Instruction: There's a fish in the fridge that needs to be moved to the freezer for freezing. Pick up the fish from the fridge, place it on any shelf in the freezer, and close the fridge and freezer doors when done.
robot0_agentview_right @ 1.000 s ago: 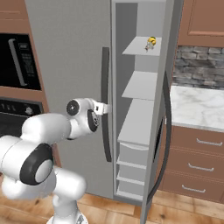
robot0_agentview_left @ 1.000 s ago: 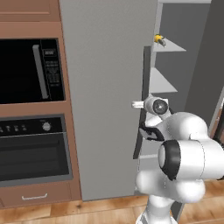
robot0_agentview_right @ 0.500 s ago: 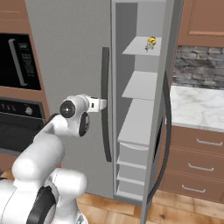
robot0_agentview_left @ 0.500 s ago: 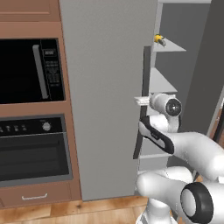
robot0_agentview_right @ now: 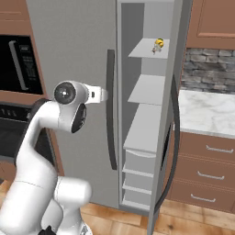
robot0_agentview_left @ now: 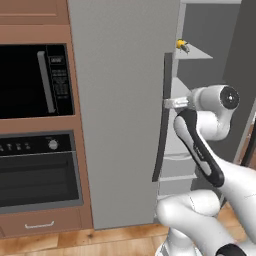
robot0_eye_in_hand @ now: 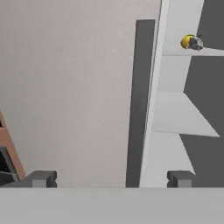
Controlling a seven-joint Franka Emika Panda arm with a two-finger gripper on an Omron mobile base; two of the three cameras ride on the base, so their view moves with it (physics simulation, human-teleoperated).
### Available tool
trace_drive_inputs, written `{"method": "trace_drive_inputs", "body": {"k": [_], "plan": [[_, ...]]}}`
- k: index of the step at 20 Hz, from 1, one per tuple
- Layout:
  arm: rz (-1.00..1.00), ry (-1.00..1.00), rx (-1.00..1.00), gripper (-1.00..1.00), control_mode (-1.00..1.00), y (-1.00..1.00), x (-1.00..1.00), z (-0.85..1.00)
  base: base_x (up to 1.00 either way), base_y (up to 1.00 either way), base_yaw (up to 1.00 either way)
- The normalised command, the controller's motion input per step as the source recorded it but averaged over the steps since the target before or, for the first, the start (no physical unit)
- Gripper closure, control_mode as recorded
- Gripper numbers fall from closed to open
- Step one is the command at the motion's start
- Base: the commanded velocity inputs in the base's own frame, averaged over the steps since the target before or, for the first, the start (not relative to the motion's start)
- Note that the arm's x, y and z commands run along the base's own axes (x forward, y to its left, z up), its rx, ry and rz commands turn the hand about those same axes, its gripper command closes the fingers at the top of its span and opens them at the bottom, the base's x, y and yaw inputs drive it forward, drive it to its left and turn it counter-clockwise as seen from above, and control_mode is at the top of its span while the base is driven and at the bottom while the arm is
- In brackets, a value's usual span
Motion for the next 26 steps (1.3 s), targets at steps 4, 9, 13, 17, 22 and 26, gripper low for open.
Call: {"method": "trace_drive_inputs", "body": {"k": [4, 9, 13, 17, 22, 26], "plan": [[0.09, -0.24, -0.01, -1.00, -1.00, 0.00, -1.00, -0.29, 0.00, 0.00, 0.00], [0.08, -0.22, -0.08, -1.00, -1.00, 0.02, -0.94, -0.36, 0.00, 0.00, 0.00], [0.09, 0.00, -0.09, -1.00, -1.00, -0.12, -0.23, -0.40, 0.00, 0.00, 0.00], [0.16, -0.04, -0.03, -1.00, -1.00, -0.34, -0.53, -0.26, 0.00, 0.00, 0.00], [0.02, -0.43, -0.07, -1.00, -1.00, -0.45, -0.97, -0.29, 0.00, 0.00, 0.00], [0.00, -0.25, 0.01, -1.00, -1.00, -0.70, -0.91, -0.30, 0.00, 0.00, 0.00]]}}
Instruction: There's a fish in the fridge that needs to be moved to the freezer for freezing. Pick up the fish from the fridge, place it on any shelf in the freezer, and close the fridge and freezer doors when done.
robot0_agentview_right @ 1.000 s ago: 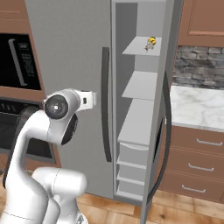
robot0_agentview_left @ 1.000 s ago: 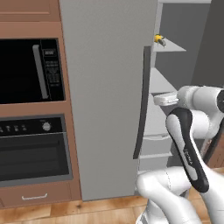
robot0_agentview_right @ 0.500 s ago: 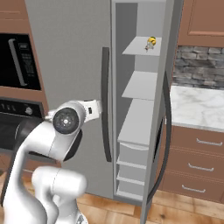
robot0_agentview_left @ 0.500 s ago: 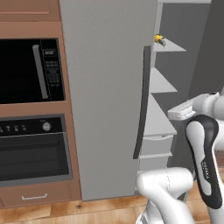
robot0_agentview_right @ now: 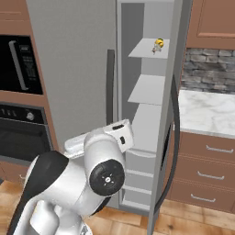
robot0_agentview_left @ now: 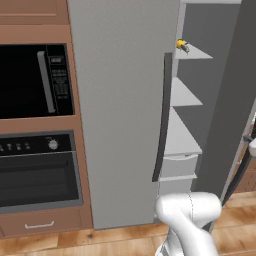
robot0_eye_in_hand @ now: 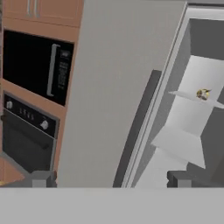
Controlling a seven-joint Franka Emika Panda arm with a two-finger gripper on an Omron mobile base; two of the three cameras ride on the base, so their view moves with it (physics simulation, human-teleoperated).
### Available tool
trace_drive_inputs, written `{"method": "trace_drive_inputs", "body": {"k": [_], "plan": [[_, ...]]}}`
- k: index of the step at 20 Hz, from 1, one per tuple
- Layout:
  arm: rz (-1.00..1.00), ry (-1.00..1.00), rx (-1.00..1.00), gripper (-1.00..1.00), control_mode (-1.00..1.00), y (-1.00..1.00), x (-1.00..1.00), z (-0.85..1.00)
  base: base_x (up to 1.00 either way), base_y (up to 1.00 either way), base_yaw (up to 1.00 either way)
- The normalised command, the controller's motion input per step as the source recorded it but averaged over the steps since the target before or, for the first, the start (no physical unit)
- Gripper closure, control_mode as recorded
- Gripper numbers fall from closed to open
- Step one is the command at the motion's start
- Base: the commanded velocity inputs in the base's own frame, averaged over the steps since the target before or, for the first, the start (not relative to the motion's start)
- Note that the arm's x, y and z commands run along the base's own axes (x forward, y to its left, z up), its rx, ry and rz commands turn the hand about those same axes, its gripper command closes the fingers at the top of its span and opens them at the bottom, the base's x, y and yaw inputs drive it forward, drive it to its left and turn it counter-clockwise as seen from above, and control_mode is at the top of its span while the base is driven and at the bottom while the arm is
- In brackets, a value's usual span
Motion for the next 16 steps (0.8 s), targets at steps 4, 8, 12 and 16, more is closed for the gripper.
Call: {"method": "trace_drive_inputs", "body": {"k": [4, 8, 12, 16], "plan": [[0.01, -0.02, 0.11, -1.00, -1.00, -0.65, -0.27, -0.24, 0.00, 0.00, 0.00], [0.11, -0.06, 0.25, -1.00, -1.00, -0.62, -0.13, -0.25, 0.00, 0.00, 0.00], [0.22, -0.12, 0.27, -1.00, -1.00, -0.57, -0.07, -0.13, 0.00, 0.00, 0.00], [0.33, -0.06, 0.24, -1.00, -1.00, -0.31, 0.00, -0.11, 0.00, 0.00, 0.00]]}}
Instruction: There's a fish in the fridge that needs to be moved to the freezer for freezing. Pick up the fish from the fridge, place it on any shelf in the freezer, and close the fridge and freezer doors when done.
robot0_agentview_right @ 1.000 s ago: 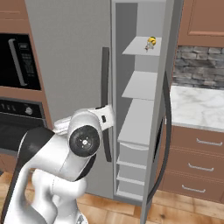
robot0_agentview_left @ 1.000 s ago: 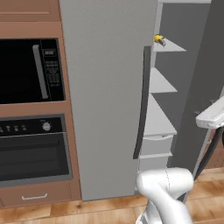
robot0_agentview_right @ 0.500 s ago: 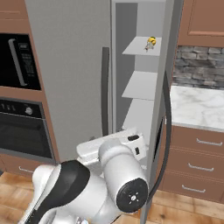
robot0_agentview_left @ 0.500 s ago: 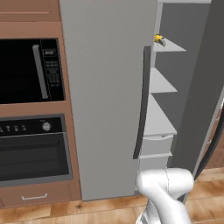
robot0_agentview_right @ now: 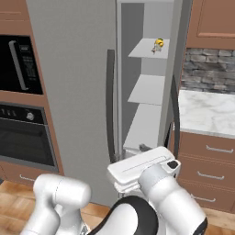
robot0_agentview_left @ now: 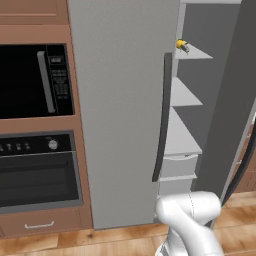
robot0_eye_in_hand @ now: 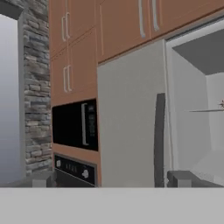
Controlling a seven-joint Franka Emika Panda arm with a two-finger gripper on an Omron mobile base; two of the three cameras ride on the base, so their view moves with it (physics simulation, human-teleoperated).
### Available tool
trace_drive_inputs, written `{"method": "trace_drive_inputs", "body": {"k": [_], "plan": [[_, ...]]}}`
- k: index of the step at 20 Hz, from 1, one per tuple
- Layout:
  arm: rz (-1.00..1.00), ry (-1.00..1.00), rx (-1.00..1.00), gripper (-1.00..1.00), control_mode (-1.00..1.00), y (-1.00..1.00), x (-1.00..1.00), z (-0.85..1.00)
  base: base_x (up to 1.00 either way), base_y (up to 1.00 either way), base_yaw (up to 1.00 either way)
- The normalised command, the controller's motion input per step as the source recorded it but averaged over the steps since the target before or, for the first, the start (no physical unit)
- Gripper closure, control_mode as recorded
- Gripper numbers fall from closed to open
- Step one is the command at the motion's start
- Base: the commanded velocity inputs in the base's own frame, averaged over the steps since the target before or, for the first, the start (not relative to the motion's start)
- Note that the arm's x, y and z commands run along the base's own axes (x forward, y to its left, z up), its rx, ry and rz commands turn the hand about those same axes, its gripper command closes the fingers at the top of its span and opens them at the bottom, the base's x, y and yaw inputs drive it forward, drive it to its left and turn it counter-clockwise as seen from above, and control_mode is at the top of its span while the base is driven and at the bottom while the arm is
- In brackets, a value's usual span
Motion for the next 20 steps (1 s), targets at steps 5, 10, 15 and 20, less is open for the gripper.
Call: {"method": "trace_drive_inputs", "body": {"k": [5, 10, 15, 20], "plan": [[0.13, -0.01, 0.05, -1.00, -1.00, -0.04, 0.24, -0.22, 0.00, 0.00, 0.00], [-0.01, 0.00, 0.00, -1.00, -1.00, 0.00, 0.39, -0.28, 0.00, 0.00, 0.00], [-0.02, 0.00, 0.00, -1.00, -1.00, -0.01, 0.40, -0.17, 0.00, 0.00, 0.00], [0.00, 0.00, 0.00, -1.00, -1.00, -0.06, 0.25, -0.09, 0.00, 0.00, 0.00]]}}
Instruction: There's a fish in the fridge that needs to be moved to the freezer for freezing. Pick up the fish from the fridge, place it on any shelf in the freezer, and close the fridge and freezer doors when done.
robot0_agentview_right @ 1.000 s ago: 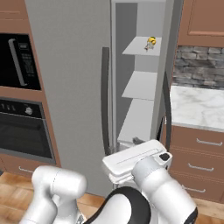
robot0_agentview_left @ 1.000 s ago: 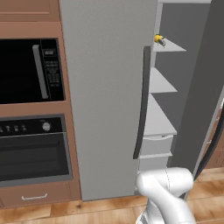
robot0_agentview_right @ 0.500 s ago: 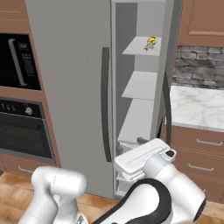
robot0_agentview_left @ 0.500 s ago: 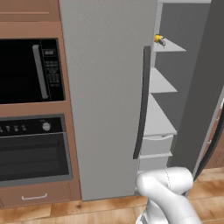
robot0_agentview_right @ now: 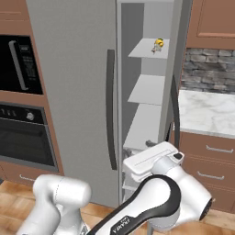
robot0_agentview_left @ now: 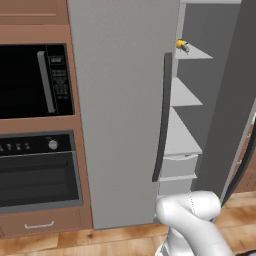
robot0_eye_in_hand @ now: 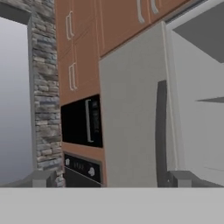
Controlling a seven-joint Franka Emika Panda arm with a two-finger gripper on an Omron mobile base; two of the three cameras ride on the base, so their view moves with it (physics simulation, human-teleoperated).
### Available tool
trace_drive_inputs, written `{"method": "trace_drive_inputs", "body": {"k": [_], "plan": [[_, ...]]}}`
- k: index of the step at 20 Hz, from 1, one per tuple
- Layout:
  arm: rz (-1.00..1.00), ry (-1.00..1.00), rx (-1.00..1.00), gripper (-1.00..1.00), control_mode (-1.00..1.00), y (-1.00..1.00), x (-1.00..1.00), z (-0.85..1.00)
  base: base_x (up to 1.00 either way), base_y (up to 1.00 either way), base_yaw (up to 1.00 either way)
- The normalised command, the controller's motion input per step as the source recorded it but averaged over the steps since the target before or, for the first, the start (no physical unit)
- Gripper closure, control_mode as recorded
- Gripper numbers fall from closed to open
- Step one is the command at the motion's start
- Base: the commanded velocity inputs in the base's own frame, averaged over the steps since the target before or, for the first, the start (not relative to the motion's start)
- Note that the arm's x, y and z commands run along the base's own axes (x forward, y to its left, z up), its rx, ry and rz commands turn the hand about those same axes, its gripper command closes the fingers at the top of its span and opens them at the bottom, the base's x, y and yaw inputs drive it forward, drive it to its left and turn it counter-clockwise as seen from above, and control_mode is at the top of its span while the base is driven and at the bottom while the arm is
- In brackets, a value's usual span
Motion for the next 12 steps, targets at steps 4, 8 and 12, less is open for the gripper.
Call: {"method": "trace_drive_inputs", "body": {"k": [4, 8, 12], "plan": [[0.01, 0.00, 0.00, -1.00, -1.00, -0.01, 0.27, -0.13, 0.00, 0.00, 0.00], [0.02, 0.00, 0.00, -1.00, -1.00, 0.00, 0.34, -0.11, 0.00, 0.00, 0.00], [0.03, 0.00, 0.00, -1.00, -1.00, 0.00, 0.36, -0.09, 0.00, 0.00, 0.00]]}}
